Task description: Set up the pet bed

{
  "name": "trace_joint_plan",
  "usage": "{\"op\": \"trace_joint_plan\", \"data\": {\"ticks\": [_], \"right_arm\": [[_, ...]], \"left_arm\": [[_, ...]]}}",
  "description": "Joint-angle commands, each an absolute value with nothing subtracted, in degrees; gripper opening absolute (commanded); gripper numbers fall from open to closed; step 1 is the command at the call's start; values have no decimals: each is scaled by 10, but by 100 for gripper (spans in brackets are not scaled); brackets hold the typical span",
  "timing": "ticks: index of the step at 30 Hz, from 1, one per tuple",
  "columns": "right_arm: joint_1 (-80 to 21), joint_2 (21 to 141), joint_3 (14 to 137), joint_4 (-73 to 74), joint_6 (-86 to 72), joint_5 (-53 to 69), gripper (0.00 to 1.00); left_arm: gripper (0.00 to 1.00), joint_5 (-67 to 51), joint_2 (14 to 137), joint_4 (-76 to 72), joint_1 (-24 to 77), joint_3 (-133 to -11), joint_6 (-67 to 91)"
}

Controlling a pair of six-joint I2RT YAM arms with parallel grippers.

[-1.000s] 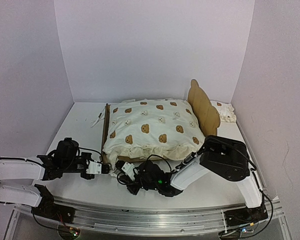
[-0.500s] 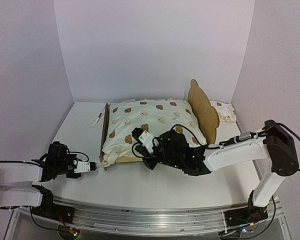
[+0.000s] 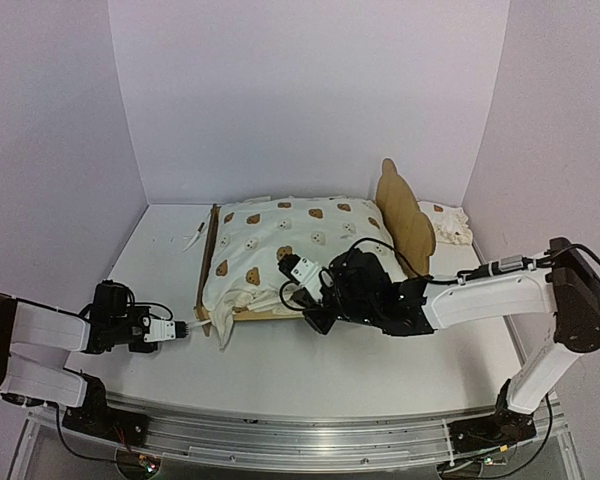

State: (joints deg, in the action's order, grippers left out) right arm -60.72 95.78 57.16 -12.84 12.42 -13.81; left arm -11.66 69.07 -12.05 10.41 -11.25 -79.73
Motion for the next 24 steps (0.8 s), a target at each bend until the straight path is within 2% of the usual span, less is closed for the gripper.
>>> {"op": "trace_joint_plan", "data": {"ticks": [1,5,8,9,11,13,15,17,24], "right_arm": [[-587,896,576,-116,107,-144,0],[-588,929,600,-95,58,-10,0],[-614,1008,646,-116,-43,130,10],[-630,1043,668,-117,-66,170,15],[-675,1105,741,-73,-72,246,39],[-698,1142,814,15,-70,285,57],[-701,1144,838,62,-94,284,67],[-700,1106,818,71,-86,249,71],[-657,985,799,256,-128,77,74]], "left_arm": [[0,-89,697,-103,89,-104,-814],[0,-111,684,-53,89,-114,-818],[2,-142,671,14,89,-135,-826],[10,-149,666,31,89,-142,-825],[37,-159,658,73,89,-162,-821],[52,-170,648,129,89,-195,-807],[58,-173,634,175,89,-224,-788],[60,-171,616,209,88,-246,-766],[69,-258,575,345,89,-360,-708]]}}
